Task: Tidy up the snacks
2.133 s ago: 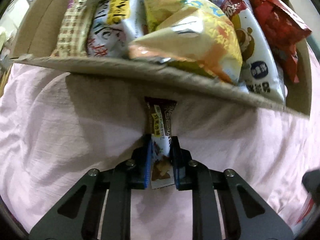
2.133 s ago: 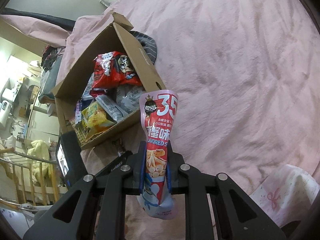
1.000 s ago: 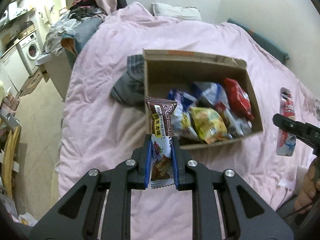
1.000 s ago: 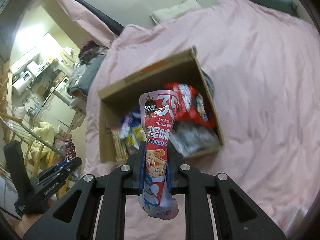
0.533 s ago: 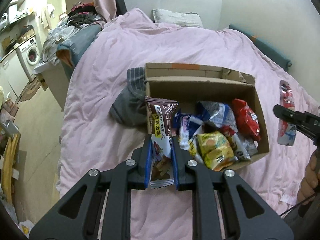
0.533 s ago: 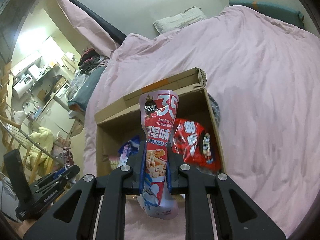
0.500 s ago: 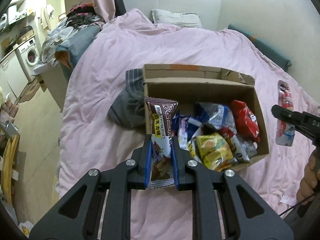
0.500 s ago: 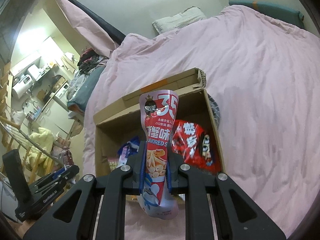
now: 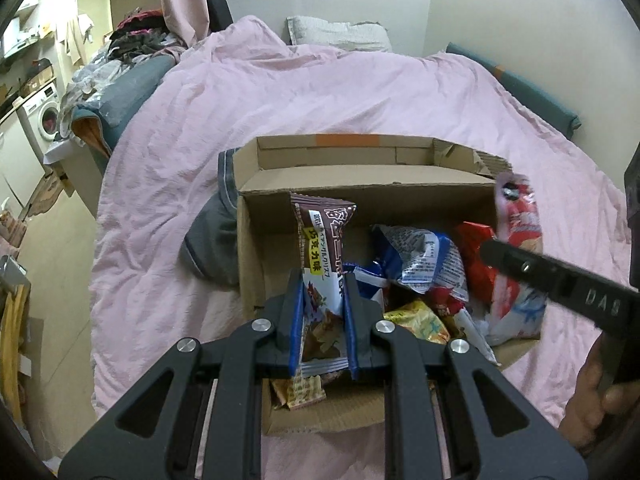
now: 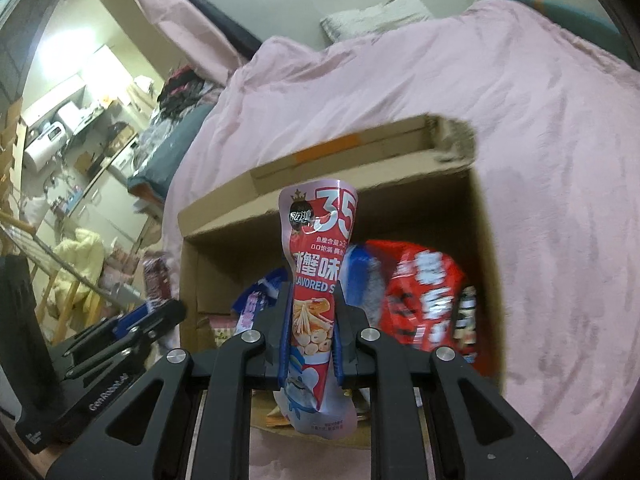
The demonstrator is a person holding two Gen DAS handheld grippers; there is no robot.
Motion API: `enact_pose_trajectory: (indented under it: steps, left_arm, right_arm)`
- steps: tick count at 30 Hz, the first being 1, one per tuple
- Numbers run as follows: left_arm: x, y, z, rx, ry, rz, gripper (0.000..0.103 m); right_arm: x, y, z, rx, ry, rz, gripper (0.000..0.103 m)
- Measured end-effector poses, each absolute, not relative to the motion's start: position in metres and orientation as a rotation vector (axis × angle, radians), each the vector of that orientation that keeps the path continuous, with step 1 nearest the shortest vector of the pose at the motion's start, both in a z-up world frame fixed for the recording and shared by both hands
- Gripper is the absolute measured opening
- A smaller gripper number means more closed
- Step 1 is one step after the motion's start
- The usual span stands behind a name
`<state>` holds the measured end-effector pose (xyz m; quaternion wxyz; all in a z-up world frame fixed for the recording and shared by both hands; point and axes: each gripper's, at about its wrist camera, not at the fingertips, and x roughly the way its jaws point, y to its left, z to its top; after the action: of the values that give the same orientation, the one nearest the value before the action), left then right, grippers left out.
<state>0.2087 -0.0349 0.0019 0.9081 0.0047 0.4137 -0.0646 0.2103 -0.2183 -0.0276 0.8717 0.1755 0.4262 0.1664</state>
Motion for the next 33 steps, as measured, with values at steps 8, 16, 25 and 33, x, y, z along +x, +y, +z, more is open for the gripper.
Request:
enact_pose_trajectory:
  steps: [8,16,25,33]
  left_arm:
    - [0.221,-0.033,-0.020,-0.007,0.848,-0.135,0.015]
    - [0.231,-0.023,-0.024,-0.020,0.851,-0.086,0.015]
    - [0.231,-0.016,-0.021,-0.058,0.863,-0.072,0.044]
    - [0.220,-0.018,-0.005,-0.066,0.852,-0.087,0.073]
  right_arm:
    - [0.226,-0.179,-0.053,0.269,0.974,0.386,0.017]
    - [0.231,-0.179,-0.063,0.291,1.020,0.405,0.021]
    - [0.229,-0.192,-0.055,0.354,0.974,0.400,0.035]
    - [0.217,-0.208,-0.027,0.387,0.875,0.385,0.077]
